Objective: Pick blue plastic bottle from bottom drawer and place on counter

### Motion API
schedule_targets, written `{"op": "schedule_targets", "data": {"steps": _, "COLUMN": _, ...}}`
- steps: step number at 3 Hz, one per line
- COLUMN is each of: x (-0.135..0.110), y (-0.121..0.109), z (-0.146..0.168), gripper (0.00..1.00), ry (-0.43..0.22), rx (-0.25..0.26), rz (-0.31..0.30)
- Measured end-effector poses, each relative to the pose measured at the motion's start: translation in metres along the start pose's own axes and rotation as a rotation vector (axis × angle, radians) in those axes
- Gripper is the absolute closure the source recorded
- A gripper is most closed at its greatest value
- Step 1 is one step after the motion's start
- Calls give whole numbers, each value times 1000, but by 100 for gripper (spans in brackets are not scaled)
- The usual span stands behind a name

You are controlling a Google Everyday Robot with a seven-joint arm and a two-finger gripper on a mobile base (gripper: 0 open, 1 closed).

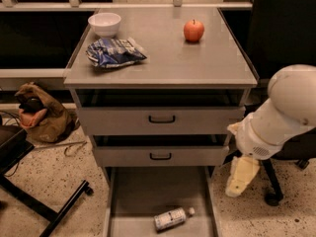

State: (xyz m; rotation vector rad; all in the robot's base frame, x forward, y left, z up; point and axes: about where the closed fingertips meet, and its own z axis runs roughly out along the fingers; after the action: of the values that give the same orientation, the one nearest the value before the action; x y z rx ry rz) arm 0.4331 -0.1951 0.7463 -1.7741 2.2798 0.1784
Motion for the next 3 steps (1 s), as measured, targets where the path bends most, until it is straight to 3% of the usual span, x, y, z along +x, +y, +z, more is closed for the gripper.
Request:
{"op": "schedule_targets", "data": {"steps": 1, "x": -1, "y": -7, "z": 77, "gripper": 0, "ry": -51, "rx": -19, "rz": 6}}
{"op": "schedule_targets", "data": {"steps": 2, "x": 7, "y": -5, "z": 143, "gripper": 0, "ry": -87, "rx": -5, "rz": 50}}
{"op": "schedule_targets", "data": {"steps": 3, "x": 23, "y": -8, "z": 167, "gripper": 0, "ry": -157, "rx": 52, "rz": 110}}
